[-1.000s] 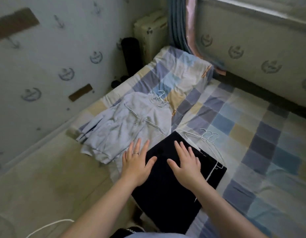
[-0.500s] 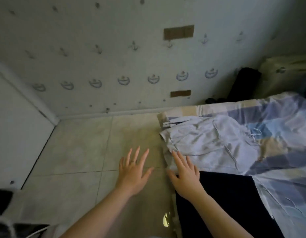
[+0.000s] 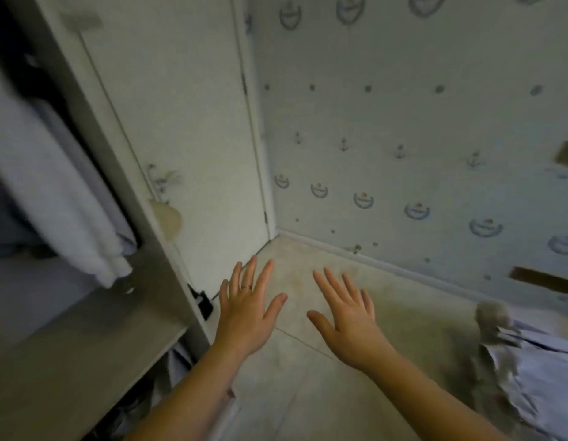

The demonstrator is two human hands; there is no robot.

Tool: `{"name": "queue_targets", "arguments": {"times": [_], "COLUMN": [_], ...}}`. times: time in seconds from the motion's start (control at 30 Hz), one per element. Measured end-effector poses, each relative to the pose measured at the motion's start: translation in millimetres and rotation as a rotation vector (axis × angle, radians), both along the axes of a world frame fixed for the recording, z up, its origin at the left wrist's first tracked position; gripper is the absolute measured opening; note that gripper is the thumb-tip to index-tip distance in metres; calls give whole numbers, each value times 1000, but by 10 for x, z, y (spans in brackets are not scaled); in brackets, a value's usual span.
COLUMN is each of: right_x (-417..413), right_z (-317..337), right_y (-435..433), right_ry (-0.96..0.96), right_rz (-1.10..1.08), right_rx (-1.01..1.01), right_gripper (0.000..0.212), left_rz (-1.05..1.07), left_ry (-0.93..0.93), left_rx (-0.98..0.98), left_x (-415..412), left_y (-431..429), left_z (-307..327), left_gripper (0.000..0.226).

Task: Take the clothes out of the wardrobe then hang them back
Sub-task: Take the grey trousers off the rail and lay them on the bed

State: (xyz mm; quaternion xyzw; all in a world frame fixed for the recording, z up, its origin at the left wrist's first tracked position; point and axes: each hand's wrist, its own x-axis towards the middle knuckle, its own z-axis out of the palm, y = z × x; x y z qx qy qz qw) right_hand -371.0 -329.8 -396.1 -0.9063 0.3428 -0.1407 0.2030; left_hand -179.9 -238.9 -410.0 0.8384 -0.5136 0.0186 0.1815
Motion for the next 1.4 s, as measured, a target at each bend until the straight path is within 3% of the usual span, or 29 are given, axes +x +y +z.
{"name": "queue_targets", "arguments": {"times": [0.17, 0.4, 0.67, 0.9, 1.07, 1.23, 1.4], "right_x": [1263, 2566, 3687, 4698, 5314, 5746, 5937], "right_z": [748, 2040, 3479, 4717, 5427, 5799, 5903], "right_y": [207, 611, 1041, 1150, 1159, 1173, 1254], "right_ry": [-117, -352, -606, -717, -697, -548, -504], "right_rz": [201, 507, 694, 692, 629, 543, 483], "right_rx": [-242, -516, -652, -701, -763, -845, -1001], "right_gripper": [64, 64, 67, 62, 54, 40, 29], "left_rz": [209, 409, 583, 728, 794, 757, 702], "left_ry": [-130, -313, -527, -579, -538, -385, -372], "left_rx": [-189, -431, -500, -399, -331, -375, -363], "left_x": [994, 2000, 2916, 3656, 4216, 4596, 4909], "left_y": [590, 1373, 2020, 2163, 2069, 1870, 1741], "left_z": [770, 2010, 3208, 4157, 4683, 4918, 5009], "left_gripper": [79, 70, 69, 64, 65, 65, 66]}}
